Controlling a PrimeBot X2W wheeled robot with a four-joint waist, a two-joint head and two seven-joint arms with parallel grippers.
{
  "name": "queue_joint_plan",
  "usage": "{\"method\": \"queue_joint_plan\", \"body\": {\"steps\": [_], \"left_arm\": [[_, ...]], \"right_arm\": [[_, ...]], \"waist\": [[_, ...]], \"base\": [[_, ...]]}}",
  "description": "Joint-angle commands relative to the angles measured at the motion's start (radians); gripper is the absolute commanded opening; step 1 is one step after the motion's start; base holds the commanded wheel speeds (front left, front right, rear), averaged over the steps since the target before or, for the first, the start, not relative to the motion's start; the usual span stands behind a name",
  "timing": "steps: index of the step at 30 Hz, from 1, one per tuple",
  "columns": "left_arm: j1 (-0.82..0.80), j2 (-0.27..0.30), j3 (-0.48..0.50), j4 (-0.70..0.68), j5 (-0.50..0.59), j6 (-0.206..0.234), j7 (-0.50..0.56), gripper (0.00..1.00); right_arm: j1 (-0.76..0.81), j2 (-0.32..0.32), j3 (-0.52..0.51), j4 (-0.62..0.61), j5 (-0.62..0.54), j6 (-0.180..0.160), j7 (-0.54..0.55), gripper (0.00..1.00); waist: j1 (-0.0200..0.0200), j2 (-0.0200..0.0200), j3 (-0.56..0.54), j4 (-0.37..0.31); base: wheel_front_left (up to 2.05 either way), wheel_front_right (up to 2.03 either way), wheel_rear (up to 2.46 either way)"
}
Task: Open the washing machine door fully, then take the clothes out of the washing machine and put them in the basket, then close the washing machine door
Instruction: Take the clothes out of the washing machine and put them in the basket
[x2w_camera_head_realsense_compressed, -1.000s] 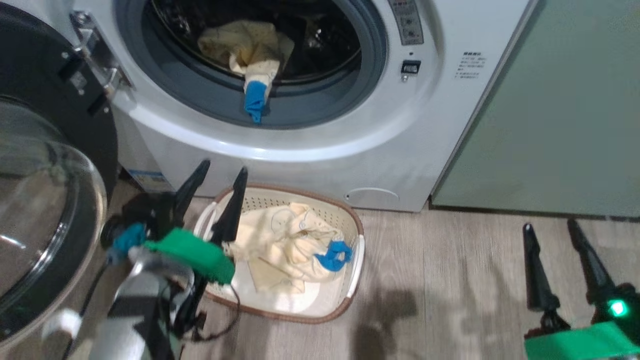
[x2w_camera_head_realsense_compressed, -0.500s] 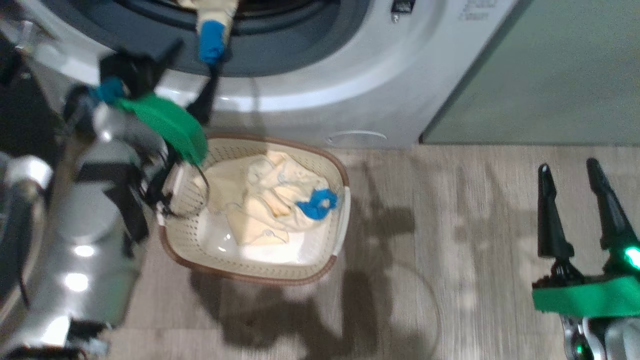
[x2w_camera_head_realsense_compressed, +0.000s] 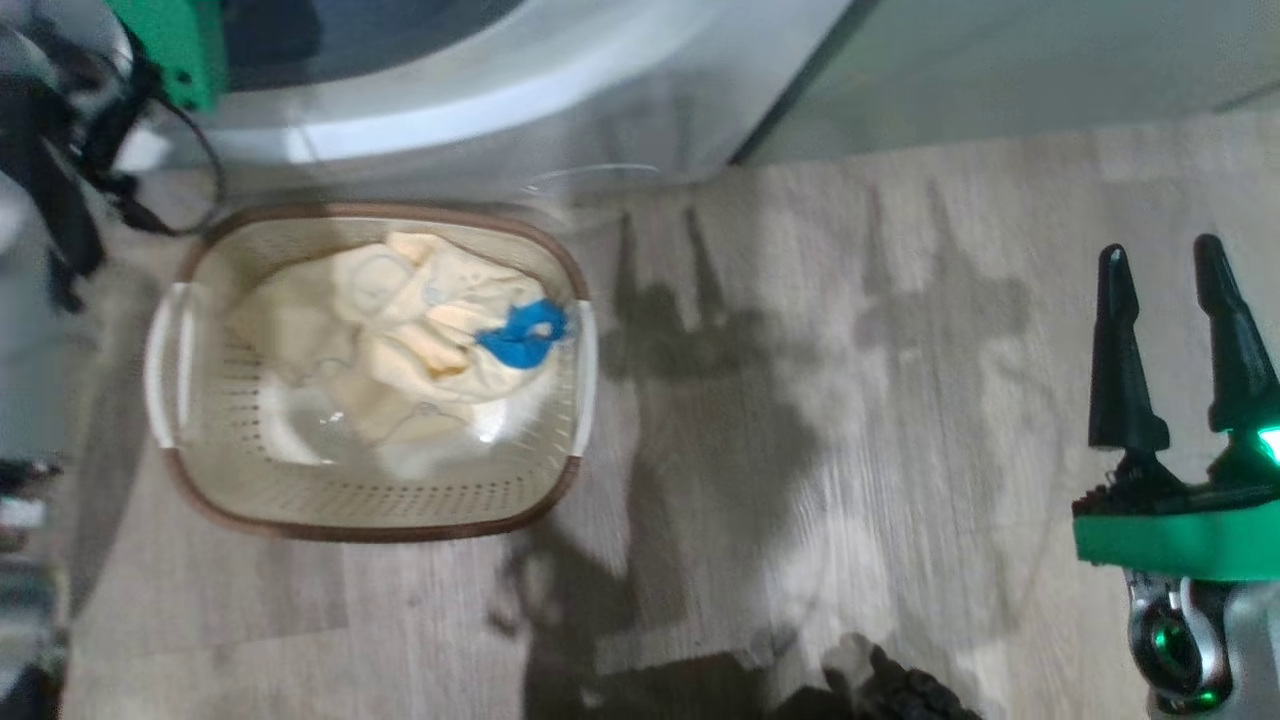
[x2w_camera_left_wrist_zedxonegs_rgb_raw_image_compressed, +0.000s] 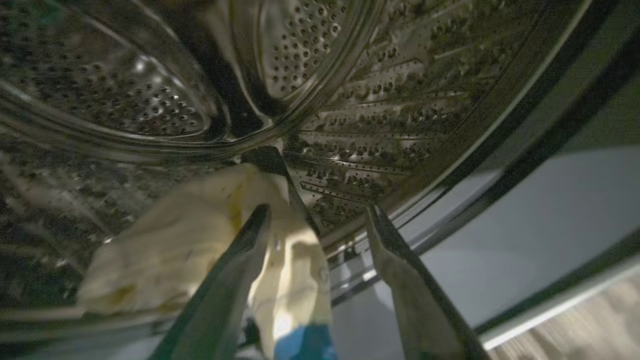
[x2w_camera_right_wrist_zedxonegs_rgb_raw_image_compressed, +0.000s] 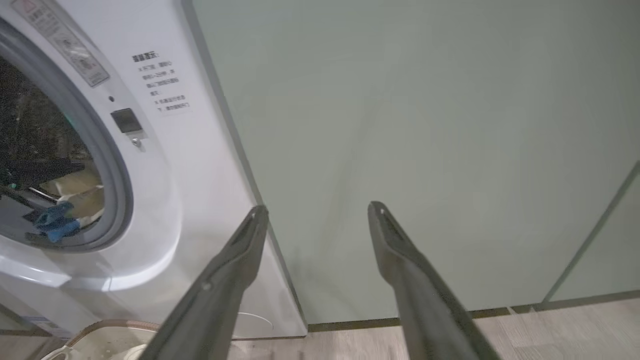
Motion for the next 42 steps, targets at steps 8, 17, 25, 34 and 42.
{"method": "queue_joint_plan", "body": {"steps": [8,17,25,34,42], "left_arm": [[-0.155,0.149,-0.03,0.015,0.057,-0.012,0.089,1.0],[-0.255,0.271,-0.077,0.044,0.154,0.011,0.154,1.0],[-0.298,0.316,-0.078,0.082,0.177,0.049,0.253,1.0],[-0.306,0.325,-0.097,0.079,0.191,0.072,0.417,0.27],[-0.276,0.326,-0.092,0.025,0.161,0.073,0.444,0.0]], "right_arm": [[-0.029,-0.002,0.05,-0.039,0.053,0.004,-0.009,1.0],[-0.039,-0.001,0.075,-0.038,0.091,0.004,-0.009,1.0],[-0.045,-0.001,0.084,-0.037,0.108,0.004,-0.009,1.0],[-0.066,-0.001,0.1,-0.039,0.114,0.004,-0.009,1.0],[-0.074,-0.001,0.095,-0.046,0.114,0.004,-0.009,1.0]], "waist": [[-0.0001,0.0,0.081,-0.105],[-0.0001,0.0,0.113,-0.157],[-0.0001,0.0,0.133,-0.169],[-0.0001,0.0,0.149,-0.171],[-0.0001,0.0,0.151,-0.161]], "base": [[0.0,0.0,0.0],[0.0,0.0,0.0],[0.0,0.0,0.0],[0.0,0.0,0.0],[0.0,0.0,0.0]]}}
